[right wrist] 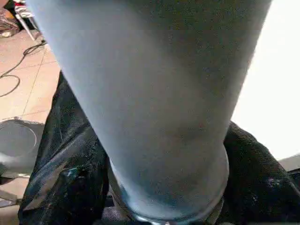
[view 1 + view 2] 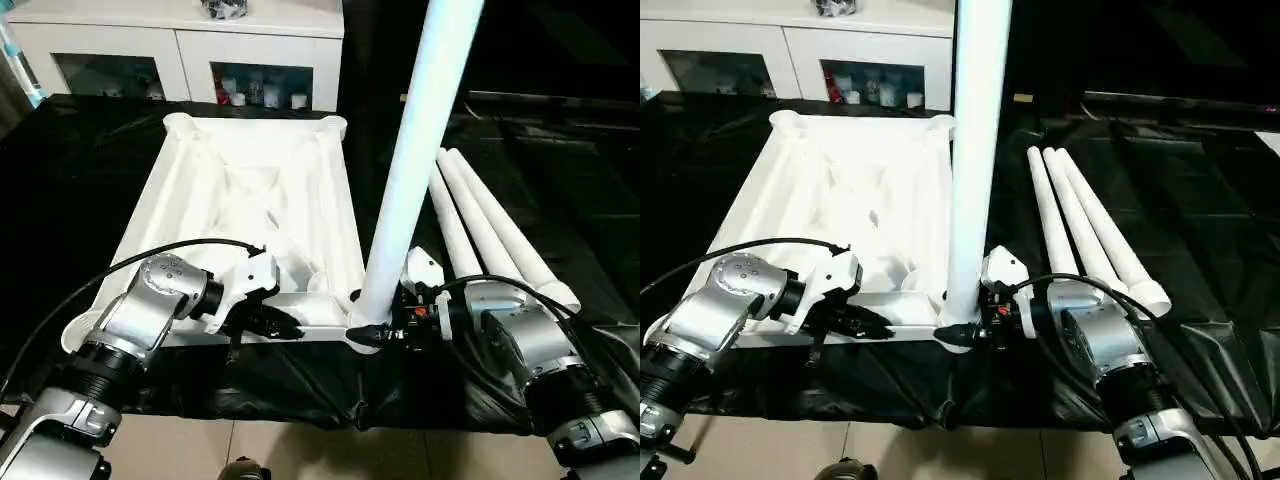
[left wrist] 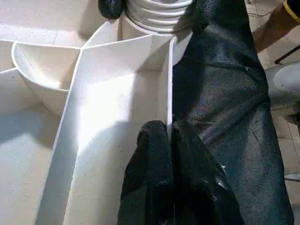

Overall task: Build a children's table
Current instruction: Rotate leg to tighten

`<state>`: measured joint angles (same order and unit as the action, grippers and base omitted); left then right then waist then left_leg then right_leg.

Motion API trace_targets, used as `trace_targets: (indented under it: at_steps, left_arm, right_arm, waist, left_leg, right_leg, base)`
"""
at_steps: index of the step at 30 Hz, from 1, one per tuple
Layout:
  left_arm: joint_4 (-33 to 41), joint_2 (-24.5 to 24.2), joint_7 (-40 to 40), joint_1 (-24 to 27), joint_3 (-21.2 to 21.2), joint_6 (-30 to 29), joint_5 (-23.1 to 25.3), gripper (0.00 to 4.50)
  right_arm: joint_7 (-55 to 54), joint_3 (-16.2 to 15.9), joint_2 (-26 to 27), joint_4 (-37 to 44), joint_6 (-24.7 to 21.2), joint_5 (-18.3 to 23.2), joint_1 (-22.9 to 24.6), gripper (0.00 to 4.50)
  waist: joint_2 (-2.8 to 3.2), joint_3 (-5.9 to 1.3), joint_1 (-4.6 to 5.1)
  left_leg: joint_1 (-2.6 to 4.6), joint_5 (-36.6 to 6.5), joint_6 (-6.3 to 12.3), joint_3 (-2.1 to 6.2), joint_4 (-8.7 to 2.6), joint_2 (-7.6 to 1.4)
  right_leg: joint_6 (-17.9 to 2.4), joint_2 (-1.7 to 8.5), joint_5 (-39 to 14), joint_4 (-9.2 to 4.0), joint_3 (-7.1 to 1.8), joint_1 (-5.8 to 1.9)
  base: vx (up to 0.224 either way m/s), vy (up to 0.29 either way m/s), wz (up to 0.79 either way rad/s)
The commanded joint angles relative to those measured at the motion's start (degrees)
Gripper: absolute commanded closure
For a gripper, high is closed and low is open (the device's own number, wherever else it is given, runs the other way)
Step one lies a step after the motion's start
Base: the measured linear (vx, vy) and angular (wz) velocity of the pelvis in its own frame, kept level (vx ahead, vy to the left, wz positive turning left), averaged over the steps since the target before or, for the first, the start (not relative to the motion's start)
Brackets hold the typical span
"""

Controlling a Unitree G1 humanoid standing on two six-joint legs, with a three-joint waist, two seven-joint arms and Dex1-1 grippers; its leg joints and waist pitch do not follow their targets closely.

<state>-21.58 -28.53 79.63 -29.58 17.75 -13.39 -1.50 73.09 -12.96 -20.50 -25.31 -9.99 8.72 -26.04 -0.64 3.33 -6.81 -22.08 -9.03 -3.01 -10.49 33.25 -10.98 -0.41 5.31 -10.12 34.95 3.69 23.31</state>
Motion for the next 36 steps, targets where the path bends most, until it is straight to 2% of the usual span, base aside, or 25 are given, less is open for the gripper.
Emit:
trace_targets:
  at_steps: [1,4,6,7,8,10,11,12,14,16,17,19,20,21,22,25,29,30,33,36]
  left_arm:
    - [0.8,1.4,-0.8,-1.0,-1.1,0.0,-2.5,4.5]
    - [0.8,2.2,-2.3,-1.3,-1.4,-0.2,-2.4,4.5]
    - [-1.0,5.1,-9.6,-2.7,-2.5,-1.3,-0.5,4.5]
    - [-1.3,5.5,-10.6,-2.9,-2.6,-1.5,-0.3,4.5]
    - [-1.8,6.9,-13.4,-3.5,-3.1,-2.2,0.1,4.5]
    - [-2.4,9.0,-17.9,-4.3,-3.1,-3.5,1.6,4.5]
    - [-2.4,9.4,-19.0,-4.4,-3.0,-3.9,2.2,4.5]
    - [-2.4,9.4,-19.0,-4.4,-3.0,-3.9,2.2,4.5]
    - [-1.3,13.2,-25.9,-5.0,-3.4,-7.5,3.6,4.5]
    - [-0.7,14.8,-28.2,-5.2,-3.4,-8.4,3.8,4.5]
    - [-0.6,15.2,-28.5,-5.2,-3.3,-8.4,3.9,4.5]
    - [0.3,16.6,-29.0,-5.0,-3.2,-8.7,3.6,4.5]
    - [0.5,17.3,-29.6,-4.9,-3.1,-8.9,3.4,4.5]
    - [0.5,17.3,-29.5,-4.9,-3.1,-8.9,3.3,4.5]
    - [0.7,17.5,-29.5,-4.9,-2.8,-8.8,3.3,4.5]
    - [0.8,17.3,-29.4,-4.8,-2.6,-8.7,3.4,4.5]
    - [1.5,15.4,-27.3,-3.9,-1.8,-7.5,3.8,4.5]
    - [1.8,14.8,-26.1,-3.6,-1.5,-7.0,3.8,4.5]
    - [2.5,12.8,-22.6,-2.7,-0.9,-5.4,3.2,4.5]
    - [2.9,10.6,-18.2,-2.2,-0.6,-4.6,2.1,4.5]
  right_arm:
    - [0.2,-1.8,1.1,1.6,-0.9,0.5,0.8,1.69]
    - [-2.2,-1.2,2.4,0.9,-0.9,0.4,0.7,1.71]
    - [-12.7,1.3,7.1,-4.6,0.7,-1.4,-1.4,1.73]
    - [-14.5,1.7,7.8,-5.7,0.9,-1.7,-1.8,1.73]
    - [-20.0,3.0,9.8,-9.0,1.2,-2.4,-3.3,1.73]
    - [-29.8,5.3,13.1,-14.8,1.2,-3.2,-6.0,1.74]
    - [-32.5,6.1,14.1,-16.4,1.0,-3.2,-6.7,1.74]
    - [-32.5,6.1,14.1,-16.4,1.0,-3.2,-6.7,1.74]
    - [-43.4,8.7,18.9,-23.1,1.5,-2.5,-10.4,1.74]
    - [-48.4,9.3,21.1,-25.7,1.7,-2.8,-12.0,1.74]
    - [-49.5,9.3,21.6,-26.3,1.8,-3.1,-12.4,1.74]
    - [-49.0,9.1,23.5,-27.7,3.6,-3.7,-13.2,1.74]
    - [-49.4,8.7,24.3,-28.7,6.1,-4.9,-13.8,1.39]
    - [-49.4,8.7,24.3,-28.8,6.1,-4.9,-13.8,1.18]
    - [-48.9,8.9,24.9,-29.3,6.9,-4.9,-14.3,1.04]
    - [-47.1,9.6,25.2,-30.1,7.3,-4.1,-15.0,0.95]
    - [-44.9,8.9,23.6,-31.8,9.9,-5.0,-16.0,0.57]
    - [-43.6,8.7,22.9,-31.6,10.3,-5.1,-15.8,0.57]
    - [-39.0,8.2,20.6,-31.1,11.3,-5.6,-15.2,0.57]
    - [-32.4,6.8,16.6,-29.3,12.6,-6.2,-13.9,0.57]
  waist:
    - [0.45,-3.98,0.04]
    - [0.43,-3.91,0.15]
    - [0.35,-3.74,0.57]
    - [0.39,-3.76,0.67]
    - [0.29,-3.57,1.05]
    - [0.31,-3.6,1.51]
    - [0.32,-3.61,2.14]
    - [0.35,-3.62,2.17]
    - [0.36,-3.63,2.53]
    - [0.36,-3.65,2.63]
    - [0.46,-3.7,2.78]
    - [0.31,-3.82,2.73]
    - [0.07,-3.91,2.73]
    - [0.26,-3.98,2.65]
    - [0.19,-4.01,2.67]
    - [0.23,-3.99,2.69]
    - [0.47,-3.94,2.78]
    - [0.34,-3.88,2.93]
    - [0.51,-3.96,2.93]
    - [0.58,-3.96,2.75]
  left_leg:
    - [1.46,-17.4,-0.3,0.7,-4.29,-2.42]
    - [1.52,-17.7,-0.51,0.7,-4.34,-2.37]
    - [1.51,-19.0,-1.35,0.78,-4.41,-2.23]
    - [1.61,-19.5,-1.82,0.84,-4.39,-2.24]
    - [1.65,-20.8,-2.71,1.11,-4.53,-2.09]
    - [1.64,-21.2,-3.16,1.21,-4.55,-2.12]
    - [1.64,-21.9,-3.59,1.38,-4.58,-2.02]
    - [1.62,-21.9,-3.48,1.39,-4.59,-2.04]
    - [1.74,-21.8,-3.46,1.23,-4.48,-2.05]
    - [1.85,-21.7,-3.13,1.2,-4.41,-1.91]
    - [1.59,-21.1,-2.9,1.21,-4.48,-1.92]
    - [1.64,-20.7,-2.53,1.09,-4.42,-1.99]
    - [1.41,-19.7,-2.2,1.03,-4.43,-2.01]
    - [1.38,-18.6,-1.88,0.93,-4.36,-1.98]
    - [1.3,-18.1,-1.63,0.89,-4.34,-1.97]
    - [1.18,-16.7,-0.72,0.8,-4.27,-1.95]
    - [1.28,-17.9,-0.85,0.81,-4.3,-1.97]
    - [1.17,-18.3,-0.75,0.85,-4.35,-1.97]
    - [1.22,-18.5,-0.44,0.91,-4.31,-1.98]
    - [1.3,-17.7,0.06,0.75,-4.23,-2.14]
  right_leg:
    - [-12.8,3.09,-13.1,-3.98,-2.36,-2.41]
    - [-12.7,3.07,-13.7,-4.05,-2.36,-2.34]
    - [-12.2,3.25,-16.4,-4.34,-2.39,-2.17]
    - [-12.0,3.45,-17.6,-4.42,-2.4,-2.08]
    - [-10.8,3.54,-22.0,-4.84,-2.26,-2.1]
    - [-10.3,3.62,-23.1,-4.88,-2.27,-2.01]
    - [-9.7,3.5,-24.1,-5.05,-2.15,-2.08]
    - [-9.5,3.54,-24.1,-5.12,-2.18,-2.05]
    - [-9.9,3.51,-23.1,-5.09,-2.35,-1.74]
    - [-9.8,3.38,-23.3,-5.29,-2.22,-1.78]
    - [-9.8,3.24,-21.8,-5.11,-2.22,-1.9]
    - [-9.9,3.23,-20.3,-4.99,-2.28,-1.84]
    - [-10.2,3.18,-18.4,-4.83,-2.26,-2.05]
    - [-10.7,3.14,-16.2,-4.6,-2.3,-2.09]
    - [-10.9,3.12,-15.4,-4.49,-2.29,-2.22]
    - [-11.5,3.04,-13.4,-4.28,-2.29,-2.33]
    - [-11.5,3.1,-14.4,-4.38,-2.27,-2.34]
    - [-11.4,3.05,-14.8,-4.42,-2.27,-2.41]
    - [-11.5,3.06,-14.9,-4.47,-2.25,-2.45]
    - [-12.8,2.92,-12.0,-4.12,-2.27,-2.38]
  base:
    - [0.0,0.0,0.0]
    - [0.0,0.0,0.0]
    - [0.0,0.0,0.0]
    - [0.0,0.0,0.0]
    - [0.0,0.0,0.0]
    - [0.0,0.0,0.0]
    - [0.0,0.0,0.0]
    - [0.0,0.0,0.0]
    - [0.0,0.0,0.0]
    - [0.0,0.0,0.0]
    - [0.0,0.0,0.0]
    - [0.0,0.0,0.0]
    - [0.0,0.0,0.0]
    - [0.0,0.0,0.0]
    - [0.0,0.0,0.0]
    - [0.0,0.0,0.0]
    - [0.0,0.0,0.0]
    - [0.0,0.0,0.0]
    - [0.0,0.0,0.0]
    - [0.0,0.0,0.0]
